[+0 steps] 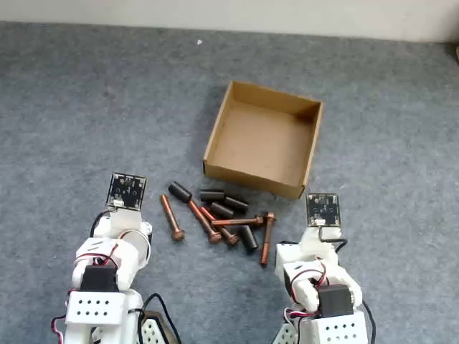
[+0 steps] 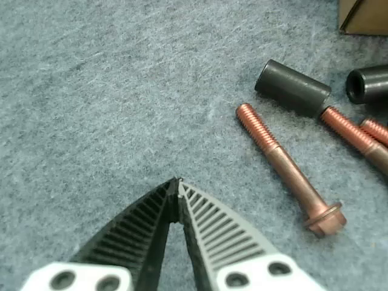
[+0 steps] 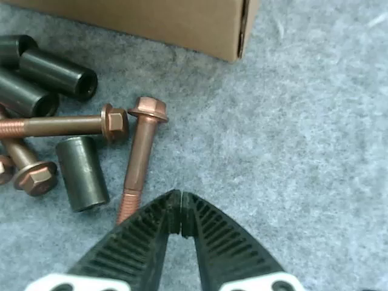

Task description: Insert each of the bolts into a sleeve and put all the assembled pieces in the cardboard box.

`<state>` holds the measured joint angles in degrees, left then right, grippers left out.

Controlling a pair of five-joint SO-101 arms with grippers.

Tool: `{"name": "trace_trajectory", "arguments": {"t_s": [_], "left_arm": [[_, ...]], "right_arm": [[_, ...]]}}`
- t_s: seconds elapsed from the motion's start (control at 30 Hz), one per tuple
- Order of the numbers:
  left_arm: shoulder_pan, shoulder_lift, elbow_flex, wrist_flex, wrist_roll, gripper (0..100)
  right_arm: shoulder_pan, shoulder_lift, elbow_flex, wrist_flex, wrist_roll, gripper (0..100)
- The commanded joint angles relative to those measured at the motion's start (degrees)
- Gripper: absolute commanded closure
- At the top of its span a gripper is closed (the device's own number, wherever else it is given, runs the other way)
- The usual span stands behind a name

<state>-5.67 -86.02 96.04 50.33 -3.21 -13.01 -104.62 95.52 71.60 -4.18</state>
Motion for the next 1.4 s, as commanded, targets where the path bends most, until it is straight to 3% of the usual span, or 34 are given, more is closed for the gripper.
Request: {"name": "trace_trajectory", "arguments": {"t_s": [0.0,1.37], "left_arm": [[-0.57,-0.66,1.63,0.18,-0.26,99],[0.84,-0.66,1.63,0.35,-0.26,99]], "right_arm": [[0.66,-0.57,7.08,0.13,-0.26,99.0],[0.75,-0.57,7.16,0.13,-0.18,99.0]]}}
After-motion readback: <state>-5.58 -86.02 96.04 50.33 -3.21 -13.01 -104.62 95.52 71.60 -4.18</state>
